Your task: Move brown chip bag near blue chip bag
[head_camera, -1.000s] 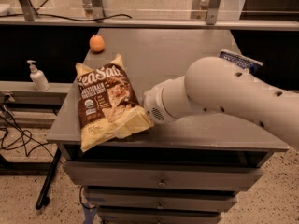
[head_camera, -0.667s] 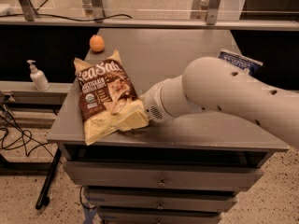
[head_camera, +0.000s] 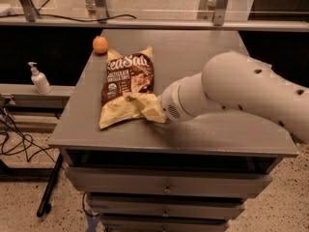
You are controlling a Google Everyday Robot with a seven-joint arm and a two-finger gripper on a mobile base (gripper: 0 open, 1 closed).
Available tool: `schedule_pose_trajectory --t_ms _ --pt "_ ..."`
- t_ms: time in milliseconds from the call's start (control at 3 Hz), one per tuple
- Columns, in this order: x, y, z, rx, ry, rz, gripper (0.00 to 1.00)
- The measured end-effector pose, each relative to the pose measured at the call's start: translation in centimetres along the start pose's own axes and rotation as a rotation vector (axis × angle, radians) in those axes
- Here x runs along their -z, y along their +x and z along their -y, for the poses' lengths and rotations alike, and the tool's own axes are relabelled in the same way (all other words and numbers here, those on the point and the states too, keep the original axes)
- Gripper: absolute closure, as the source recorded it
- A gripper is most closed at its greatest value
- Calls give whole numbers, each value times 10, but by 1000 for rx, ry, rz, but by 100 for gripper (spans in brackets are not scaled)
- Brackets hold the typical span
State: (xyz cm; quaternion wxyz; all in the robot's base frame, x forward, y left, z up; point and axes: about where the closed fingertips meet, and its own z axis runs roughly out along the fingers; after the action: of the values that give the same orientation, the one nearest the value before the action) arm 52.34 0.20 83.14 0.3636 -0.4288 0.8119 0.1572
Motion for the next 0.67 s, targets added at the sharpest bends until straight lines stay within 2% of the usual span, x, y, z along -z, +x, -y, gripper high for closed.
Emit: schedule_pose_trajectory --t_ms 333,667 --pt "37 10 19 9 23 -25 100" --pt "89 34 23 34 11 -86 100"
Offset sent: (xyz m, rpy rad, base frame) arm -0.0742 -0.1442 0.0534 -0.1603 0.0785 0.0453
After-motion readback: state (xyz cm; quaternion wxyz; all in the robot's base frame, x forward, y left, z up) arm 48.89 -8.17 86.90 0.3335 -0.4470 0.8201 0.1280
